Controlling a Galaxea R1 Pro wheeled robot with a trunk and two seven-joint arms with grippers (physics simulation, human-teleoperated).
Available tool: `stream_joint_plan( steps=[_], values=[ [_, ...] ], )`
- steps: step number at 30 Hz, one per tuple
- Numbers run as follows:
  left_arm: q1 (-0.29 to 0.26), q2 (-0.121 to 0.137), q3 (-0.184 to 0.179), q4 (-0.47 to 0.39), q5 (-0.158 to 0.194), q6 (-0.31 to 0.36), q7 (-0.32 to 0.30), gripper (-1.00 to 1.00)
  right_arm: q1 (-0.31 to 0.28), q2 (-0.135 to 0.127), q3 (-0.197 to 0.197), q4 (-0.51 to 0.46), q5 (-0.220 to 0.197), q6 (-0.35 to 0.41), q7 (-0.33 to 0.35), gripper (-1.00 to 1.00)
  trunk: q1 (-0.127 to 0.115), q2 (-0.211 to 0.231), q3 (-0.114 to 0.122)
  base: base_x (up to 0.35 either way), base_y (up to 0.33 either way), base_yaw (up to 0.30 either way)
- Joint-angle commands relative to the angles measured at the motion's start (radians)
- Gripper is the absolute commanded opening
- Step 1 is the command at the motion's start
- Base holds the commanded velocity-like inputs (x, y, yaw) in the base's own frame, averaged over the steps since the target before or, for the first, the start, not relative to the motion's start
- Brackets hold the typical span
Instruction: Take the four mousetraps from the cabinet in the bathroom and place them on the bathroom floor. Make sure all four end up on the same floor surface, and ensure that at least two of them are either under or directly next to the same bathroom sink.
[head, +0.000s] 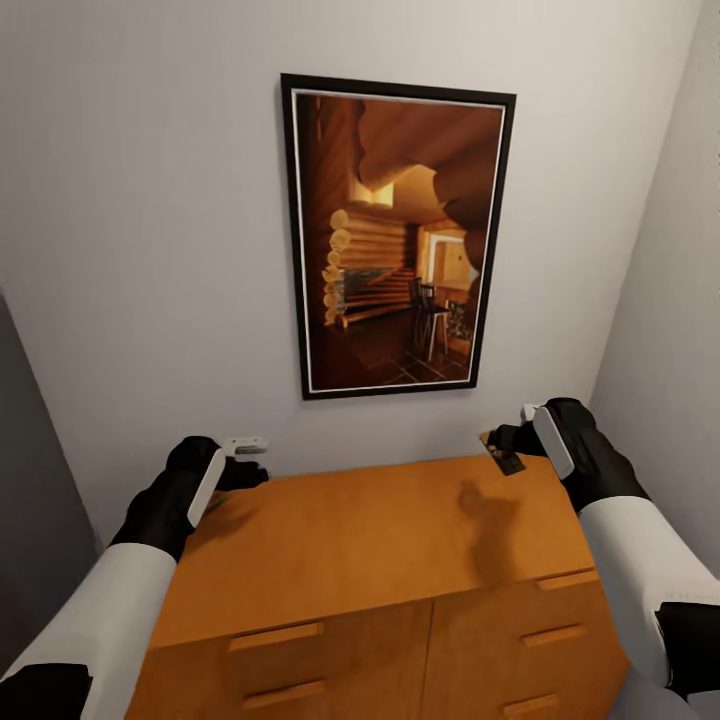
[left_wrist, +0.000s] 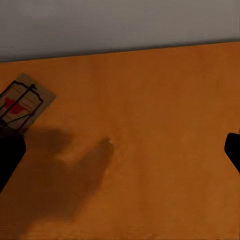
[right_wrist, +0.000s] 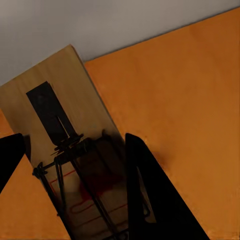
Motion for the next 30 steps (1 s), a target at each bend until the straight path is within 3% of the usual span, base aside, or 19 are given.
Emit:
stream_joint_plan(
  steps=[1, 9, 15, 30],
  values=[
    [-0.001, 0.001, -0.001, -0.001, 0.01, 0.004, 0.006, 1.0, -0.001, 0.001, 0.0, -0.001, -0.011, 0.003, -0.009, -1.0, 0.0, -0.001, -0.002, -0.254, 0.238, 0.0],
    [-0.001, 0.001, -0.001, 0.0, 0.012, 0.004, 0.006, 1.0, -0.001, -0.002, 0.0, 0.002, -0.013, 0.003, -0.006, -1.0, 0.0, -0.001, -0.002, -0.216, 0.237, 0.0],
    [-0.001, 0.0, -0.001, 0.003, 0.013, 0.004, 0.006, 1.0, -0.001, -0.001, -0.001, 0.002, -0.013, 0.003, -0.006, -1.0, 0.0, -0.001, -0.002, -0.035, 0.055, -0.021],
    [-0.001, 0.0, -0.001, 0.017, 0.013, 0.004, 0.006, 1.0, 0.0, 0.0, 0.0, 0.002, -0.014, 0.003, -0.006, -1.0, 0.0, -0.001, -0.002, -0.001, 0.005, -0.19]
  ],
)
